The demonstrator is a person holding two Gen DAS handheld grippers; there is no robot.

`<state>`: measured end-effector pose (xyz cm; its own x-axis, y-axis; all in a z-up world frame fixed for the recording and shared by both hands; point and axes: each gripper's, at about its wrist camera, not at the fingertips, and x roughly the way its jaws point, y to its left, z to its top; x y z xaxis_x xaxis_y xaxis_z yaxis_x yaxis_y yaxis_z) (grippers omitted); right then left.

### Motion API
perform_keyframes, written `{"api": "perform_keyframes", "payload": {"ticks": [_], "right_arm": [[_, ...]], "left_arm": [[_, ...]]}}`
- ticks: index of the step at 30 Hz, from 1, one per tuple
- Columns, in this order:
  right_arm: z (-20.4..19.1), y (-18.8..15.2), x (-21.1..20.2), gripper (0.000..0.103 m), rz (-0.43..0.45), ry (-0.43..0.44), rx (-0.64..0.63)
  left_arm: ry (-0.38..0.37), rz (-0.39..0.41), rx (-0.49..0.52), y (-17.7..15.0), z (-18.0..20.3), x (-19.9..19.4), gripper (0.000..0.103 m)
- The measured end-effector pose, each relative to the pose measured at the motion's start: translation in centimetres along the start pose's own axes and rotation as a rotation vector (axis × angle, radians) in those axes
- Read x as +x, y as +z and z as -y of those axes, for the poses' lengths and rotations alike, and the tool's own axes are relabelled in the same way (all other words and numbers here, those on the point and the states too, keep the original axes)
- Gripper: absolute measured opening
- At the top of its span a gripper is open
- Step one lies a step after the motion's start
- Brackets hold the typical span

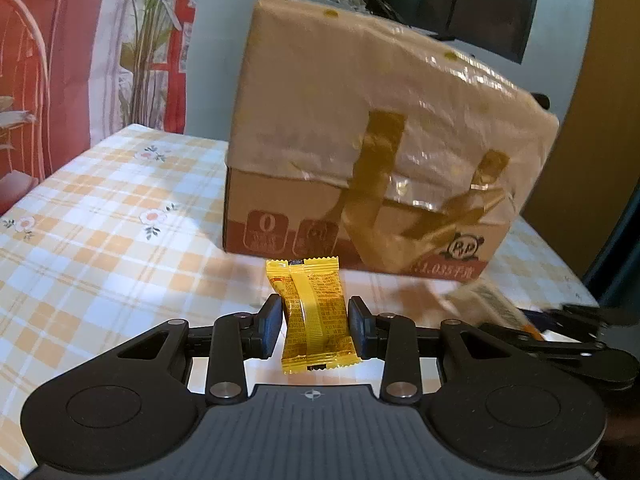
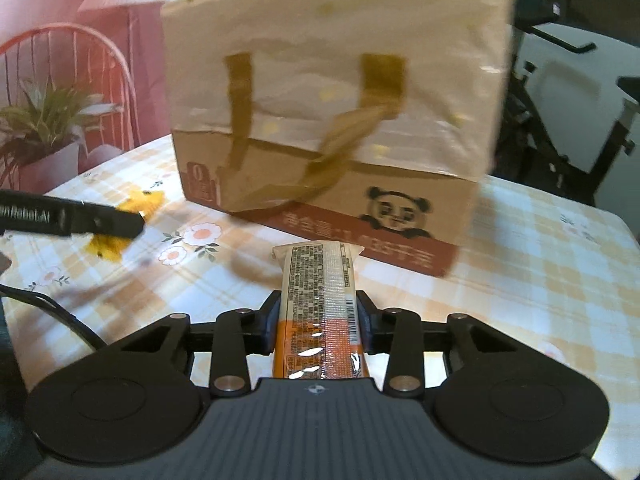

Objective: Organize snacks
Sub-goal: 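Lift both snacks and carry them over the box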

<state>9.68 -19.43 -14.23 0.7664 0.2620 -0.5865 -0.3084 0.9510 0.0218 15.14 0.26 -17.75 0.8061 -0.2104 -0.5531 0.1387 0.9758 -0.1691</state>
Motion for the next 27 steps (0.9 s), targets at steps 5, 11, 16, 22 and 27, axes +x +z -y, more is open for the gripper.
{"api": "perform_keyframes", "payload": {"ticks": [5, 11, 16, 22, 27], "right_arm": [[3.2, 0.5, -3.4, 0.039, 0.06, -0.067, 0.106], [4.7, 4.6, -8.6, 0.039, 0.27, -0.089, 0.117], [5.1, 10.4, -10.6, 0.039, 0.432, -0.055, 0.088], [4.9, 17.0, -6.9, 0.039, 0.481, -0.026, 0.027], [4.5, 20.2, -1.2, 0.039, 0.421, -0.013, 0.045]], "left_arm": [[0.001, 0.068, 0.038, 2.1, 0.5, -1.8, 0.038], [-0.057, 0.222, 0.112, 7.9, 2.0, -4.9, 0.038], [-0.107, 0.307, 0.165, 13.6, 3.6, -5.0, 0.038], [-0.138, 0.296, 0.14, 19.1, 4.6, -0.3, 0.038], [-0.135, 0.229, 0.062, 21.0, 3.8, 4.4, 0.038]]}}
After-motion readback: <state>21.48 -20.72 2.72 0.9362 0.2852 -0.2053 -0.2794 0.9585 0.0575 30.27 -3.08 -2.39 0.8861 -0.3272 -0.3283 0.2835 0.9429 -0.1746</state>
